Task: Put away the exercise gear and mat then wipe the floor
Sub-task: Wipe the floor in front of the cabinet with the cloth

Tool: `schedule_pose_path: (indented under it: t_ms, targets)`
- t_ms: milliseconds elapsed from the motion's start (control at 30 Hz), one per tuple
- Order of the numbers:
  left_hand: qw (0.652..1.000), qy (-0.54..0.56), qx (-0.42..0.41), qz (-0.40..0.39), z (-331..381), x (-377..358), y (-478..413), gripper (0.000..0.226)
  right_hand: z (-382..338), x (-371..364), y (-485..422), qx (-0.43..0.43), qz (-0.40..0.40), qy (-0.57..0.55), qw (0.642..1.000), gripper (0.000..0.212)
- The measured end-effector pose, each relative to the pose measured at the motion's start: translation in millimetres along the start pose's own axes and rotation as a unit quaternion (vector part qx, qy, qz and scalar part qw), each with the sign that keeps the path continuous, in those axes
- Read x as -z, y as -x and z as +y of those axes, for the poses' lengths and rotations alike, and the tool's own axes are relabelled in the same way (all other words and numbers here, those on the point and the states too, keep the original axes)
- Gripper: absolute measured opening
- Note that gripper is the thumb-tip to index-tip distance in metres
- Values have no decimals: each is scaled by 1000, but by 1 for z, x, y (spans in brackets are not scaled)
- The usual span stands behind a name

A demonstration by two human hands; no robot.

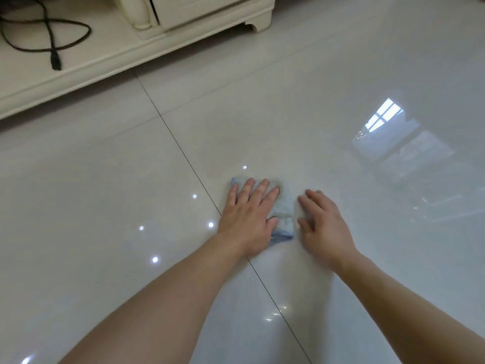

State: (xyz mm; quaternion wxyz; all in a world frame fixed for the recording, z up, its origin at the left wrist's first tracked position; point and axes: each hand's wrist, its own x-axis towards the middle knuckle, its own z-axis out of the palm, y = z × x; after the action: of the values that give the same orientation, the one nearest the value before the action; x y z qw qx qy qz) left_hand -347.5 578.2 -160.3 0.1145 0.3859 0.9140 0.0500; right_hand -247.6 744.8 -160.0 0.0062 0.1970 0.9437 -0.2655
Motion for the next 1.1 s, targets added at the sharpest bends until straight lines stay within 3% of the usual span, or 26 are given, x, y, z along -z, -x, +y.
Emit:
schedule_pose_path:
  t_ms: [267,467,1100]
  targets:
    - [999,15,27,15,-38,14,-44,66,-13,1,-10,2,13,48,999,52]
    - [998,27,50,31,-57,17,-58,65,-37,-14,-29,39,-41,54,997,67]
    - [992,25,119,45,-154,39,-104,65,-79,-23,-65,36,-79,75,993,69]
